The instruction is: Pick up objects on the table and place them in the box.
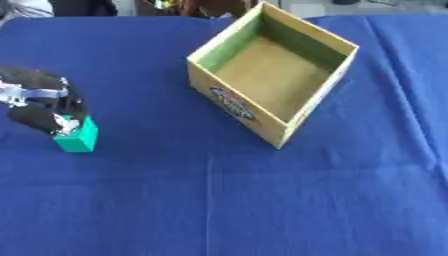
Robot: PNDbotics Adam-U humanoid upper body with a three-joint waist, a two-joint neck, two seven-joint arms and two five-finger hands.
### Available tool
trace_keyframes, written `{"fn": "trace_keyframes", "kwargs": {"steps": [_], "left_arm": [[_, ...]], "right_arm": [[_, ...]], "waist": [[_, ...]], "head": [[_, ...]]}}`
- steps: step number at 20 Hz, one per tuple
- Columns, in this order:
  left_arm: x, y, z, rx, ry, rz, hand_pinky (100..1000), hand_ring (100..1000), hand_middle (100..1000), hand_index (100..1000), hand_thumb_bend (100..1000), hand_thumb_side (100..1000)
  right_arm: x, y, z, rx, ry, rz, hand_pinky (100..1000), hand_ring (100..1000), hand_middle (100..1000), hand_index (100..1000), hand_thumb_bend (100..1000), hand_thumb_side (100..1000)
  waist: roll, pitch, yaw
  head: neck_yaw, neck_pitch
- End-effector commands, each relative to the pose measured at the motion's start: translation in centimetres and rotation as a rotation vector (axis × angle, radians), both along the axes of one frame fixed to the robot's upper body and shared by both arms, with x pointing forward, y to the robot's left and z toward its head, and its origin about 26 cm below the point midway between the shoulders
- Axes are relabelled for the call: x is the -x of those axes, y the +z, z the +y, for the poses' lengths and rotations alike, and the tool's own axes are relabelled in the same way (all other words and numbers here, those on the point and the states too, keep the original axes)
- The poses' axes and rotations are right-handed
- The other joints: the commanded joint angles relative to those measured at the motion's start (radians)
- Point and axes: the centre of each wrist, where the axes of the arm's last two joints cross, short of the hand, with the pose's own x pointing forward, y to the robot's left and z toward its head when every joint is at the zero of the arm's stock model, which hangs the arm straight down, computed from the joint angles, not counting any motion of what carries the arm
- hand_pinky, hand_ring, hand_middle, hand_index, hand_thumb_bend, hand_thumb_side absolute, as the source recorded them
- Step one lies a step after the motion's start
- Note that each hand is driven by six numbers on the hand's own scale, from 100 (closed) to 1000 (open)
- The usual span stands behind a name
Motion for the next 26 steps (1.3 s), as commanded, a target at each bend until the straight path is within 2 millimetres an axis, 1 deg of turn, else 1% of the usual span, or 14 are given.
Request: {"fn": "trace_keyframes", "kwargs": {"steps": [1,3,5,6,7,8,9,10,13,14,15,17,19,26], "left_arm": [[0.2,1.6,0.7,0.013,0.014,-0.086,552,587,533,707,100,696],[0.2,1.4,0.7,0.021,0.017,-0.110,540,582,528,703,100,659],[0.1,1.1,0.9,0.020,0.021,-0.112,559,602,559,738,156,697],[0.1,1.0,1.0,0.019,0.022,-0.109,597,687,704,877,312,803],[0.1,1.0,1.0,0.022,0.023,-0.112,642,772,803,951,453,946],[0.1,1.1,1.1,0.029,0.025,-0.121,663,795,831,981,511,984],[0.2,1.3,1.0,0.033,0.022,-0.137,753,866,894,1000,607,1000],[0.3,1.6,1.0,0.043,0.021,-0.154,775,882,907,1000,640,1000],[0.6,2.5,1.2,0.060,0.031,-0.186,798,903,939,1000,750,992],[0.7,2.8,1.2,0.057,0.037,-0.186,800,905,941,1000,758,988],[0.7,2.9,1.2,0.052,0.042,-0.181,813,913,947,1000,811,951],[0.8,2.8,1.4,0.029,0.056,-0.154,822,921,954,1000,845,922],[0.8,2.5,1.5,0.008,0.064,-0.113,827,922,952,1000,844,891],[0.8,1.5,1.7,-0.080,0.081,0.013,814,897,890,1000,753,809]], "right_arm": [[0.3,0.7,-0.1,0.014,-0.003,-0.020,766,765,568,676,100,872],[0.3,0.7,-0.1,0.012,-0.003,-0.020,766,764,566,676,100,868],[0.3,0.6,-0.1,0.011,-0.002,-0.020,766,764,565,676,100,868],[0.3,0.6,-0.1,0.011,-0.002,-0.020,766,764,564,676,100,866],[0.3,0.6,-0.1,0.010,-0.002,-0.019,766,763,564,676,100,864],[0.3,0.6,-0.1,0.009,-0.002,-0.018,766,763,564,676,100,864],[0.3,0.5,-0.1,0.010,-0.003,-0.017,767,763,563,676,100,865],[0.3,0.5,-0.2,0.011,-0.003,-0.016,766,763,562,676,100,866],[0.3,0.5,-0.2,0.013,-0.005,-0.015,766,761,560,676,100,865],[0.3,0.5,-0.2,0.013,-0.005,-0.014,766,761,560,676,100,865],[0.3,0.5,-0.2,0.014,-0.004,-0.012,767,760,559,675,100,862],[0.3,0.4,-0.2,0.014,-0.004,-0.011,767,759,558,675,100,861],[0.3,0.4,-0.2,0.014,-0.003,-0.008,767,759,556,675,100,858],[0.3,0.3,-0.2,0.012,0.000,-0.003,768,757,553,672,100,854]], "waist": [[-0.001,-0.017,0.002],[-0.001,-0.017,0.003],[-0.001,-0.017,0.005],[-0.001,-0.016,0.006],[-0.001,-0.016,0.007],[-0.001,-0.016,0.007],[-0.002,-0.016,0.008],[-0.002,-0.016,0.009],[-0.001,-0.018,0.008],[0.000,-0.018,0.007],[0.001,-0.019,0.006],[0.002,-0.020,0.006],[0.002,-0.020,0.008],[0.002,-0.017,0.007]], "head": [[0.002,-0.006],[0.002,-0.006],[0.002,-0.006],[0.002,-0.005],[0.002,-0.004],[0.002,-0.002],[0.002,-0.001],[0.003,-0.001],[0.005,0.001],[0.006,0.000],[0.006,-0.001],[0.005,-0.001],[0.005,0.000],[0.005,-0.003]]}}
